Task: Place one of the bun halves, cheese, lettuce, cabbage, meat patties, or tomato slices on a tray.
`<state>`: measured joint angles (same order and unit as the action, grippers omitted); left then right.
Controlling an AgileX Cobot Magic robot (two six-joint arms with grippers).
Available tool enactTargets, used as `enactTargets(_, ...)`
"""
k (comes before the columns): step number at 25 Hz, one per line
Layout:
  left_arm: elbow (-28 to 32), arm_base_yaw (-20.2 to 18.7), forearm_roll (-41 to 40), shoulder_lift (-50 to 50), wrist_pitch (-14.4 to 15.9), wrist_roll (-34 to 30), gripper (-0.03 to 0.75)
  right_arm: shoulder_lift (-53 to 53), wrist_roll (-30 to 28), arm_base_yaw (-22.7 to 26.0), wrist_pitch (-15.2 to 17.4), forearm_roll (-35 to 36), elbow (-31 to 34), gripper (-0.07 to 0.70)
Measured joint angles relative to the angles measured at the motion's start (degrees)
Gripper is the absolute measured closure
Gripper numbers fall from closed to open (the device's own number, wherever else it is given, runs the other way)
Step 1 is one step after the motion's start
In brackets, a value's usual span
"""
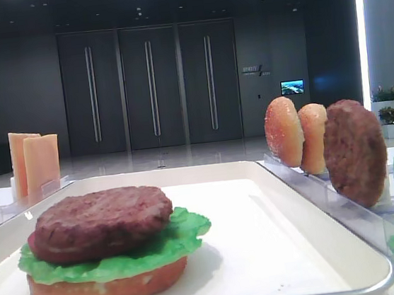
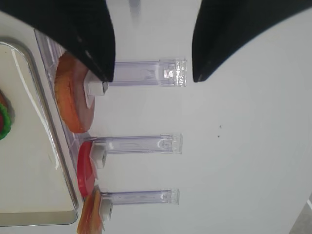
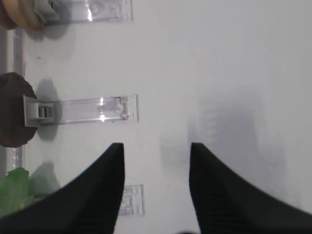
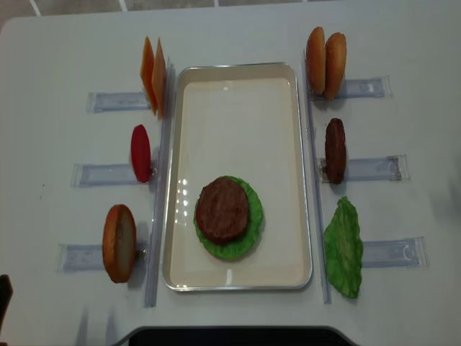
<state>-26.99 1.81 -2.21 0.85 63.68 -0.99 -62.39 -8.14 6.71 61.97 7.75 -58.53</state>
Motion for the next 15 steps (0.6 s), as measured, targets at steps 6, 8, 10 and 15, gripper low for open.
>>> enactTargets(6, 0.0, 0.0, 0.0, 0.0, 0.0, 0.0, 0.325, 20.3, 0.6, -1.6, -3.7, -0.6, 12.0, 0.354)
enactTargets(8, 0.0, 0.0, 0.0, 0.0, 0.0, 0.0, 0.325, 26.3, 1.2, -1.6, -3.7, -0.8, 15.4, 0.358)
enactTargets(10, 0.0, 0.0, 0.0, 0.0, 0.0, 0.0, 0.325, 31.1, 1.4, -1.6, -3.2, -0.8, 18.4, 0.363)
enactTargets(15, 0.0, 0.0, 0.0, 0.0, 0.0, 0.0, 0.325, 42.0, 1.7, -1.6, -1.6, -3.0, 25.0, 0.364)
